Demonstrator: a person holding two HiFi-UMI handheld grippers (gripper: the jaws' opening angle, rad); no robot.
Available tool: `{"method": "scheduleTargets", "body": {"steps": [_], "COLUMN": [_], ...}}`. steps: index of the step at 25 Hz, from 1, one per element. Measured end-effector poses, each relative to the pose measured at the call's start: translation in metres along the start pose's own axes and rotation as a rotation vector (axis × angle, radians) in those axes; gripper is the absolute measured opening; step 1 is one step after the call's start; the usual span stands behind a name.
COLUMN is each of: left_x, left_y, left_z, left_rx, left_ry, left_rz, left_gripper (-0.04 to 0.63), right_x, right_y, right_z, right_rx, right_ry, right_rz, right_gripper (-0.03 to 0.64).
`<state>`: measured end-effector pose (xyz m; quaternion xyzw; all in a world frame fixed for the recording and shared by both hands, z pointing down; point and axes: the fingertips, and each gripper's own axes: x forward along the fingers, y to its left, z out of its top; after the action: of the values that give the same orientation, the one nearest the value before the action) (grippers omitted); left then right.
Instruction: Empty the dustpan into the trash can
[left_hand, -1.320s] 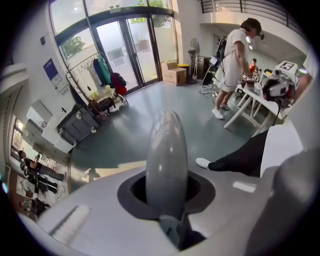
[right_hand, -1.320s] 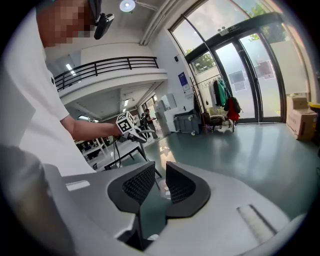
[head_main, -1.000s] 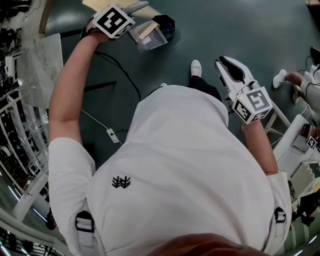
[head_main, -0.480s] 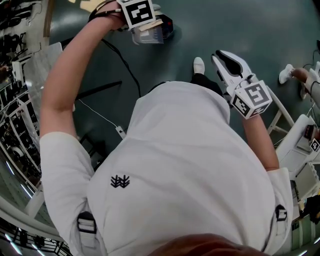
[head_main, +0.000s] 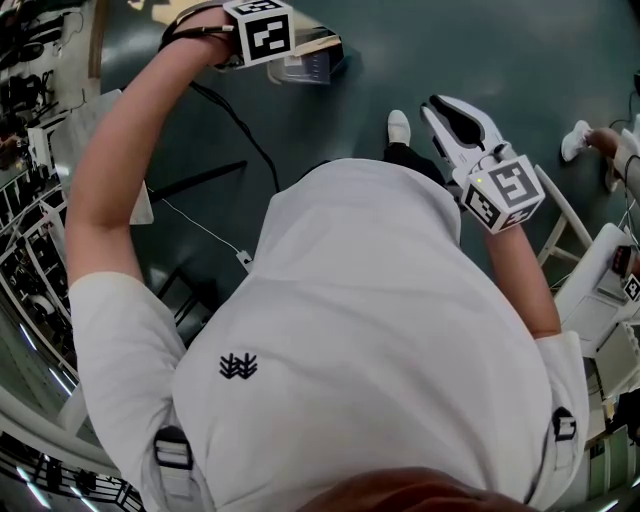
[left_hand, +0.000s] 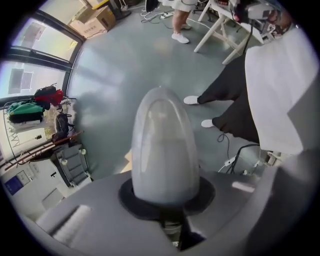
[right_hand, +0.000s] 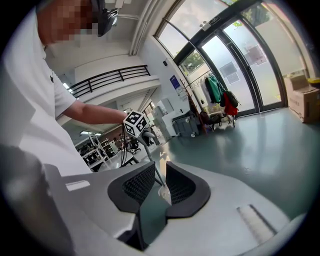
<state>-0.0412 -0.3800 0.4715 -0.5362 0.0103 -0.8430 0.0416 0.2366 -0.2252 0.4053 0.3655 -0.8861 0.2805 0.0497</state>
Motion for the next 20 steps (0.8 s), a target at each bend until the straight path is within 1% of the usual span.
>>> {"method": "scheduleTargets", "body": {"steps": [4, 10, 15, 20], "left_x": [0.003, 0.007, 0.011, 0.013], "left_y": [-0.01, -0.016, -0.02, -0.025], "left_z": [-0.009, -0.03, -0.046, -0.06], "left_rx": [-0.015, -0.027, -0.068, -0.091], "left_ry": [0.018, 0.069, 0.066, 0.071], "left_rz": [-0.008, 0.015, 0.026, 0.021], "left_gripper": [0.091, 0.086, 0.086, 0.086], "right_x": [0.0, 0.012, 0.026, 0.036], "right_y": [-0.001, 0.009, 0.022, 0.035], "right_z": [-0.004, -0.002, -0.002, 0.0], "right_rx": [-0.005, -0.04, -0.063, -0.084], "right_ry": [0.006, 0.024, 0.044, 0.058], "right_rz": [0.016, 0.05, 0.082, 0.113], "right_gripper": [0.051, 0.051, 0.051, 0.051]}}
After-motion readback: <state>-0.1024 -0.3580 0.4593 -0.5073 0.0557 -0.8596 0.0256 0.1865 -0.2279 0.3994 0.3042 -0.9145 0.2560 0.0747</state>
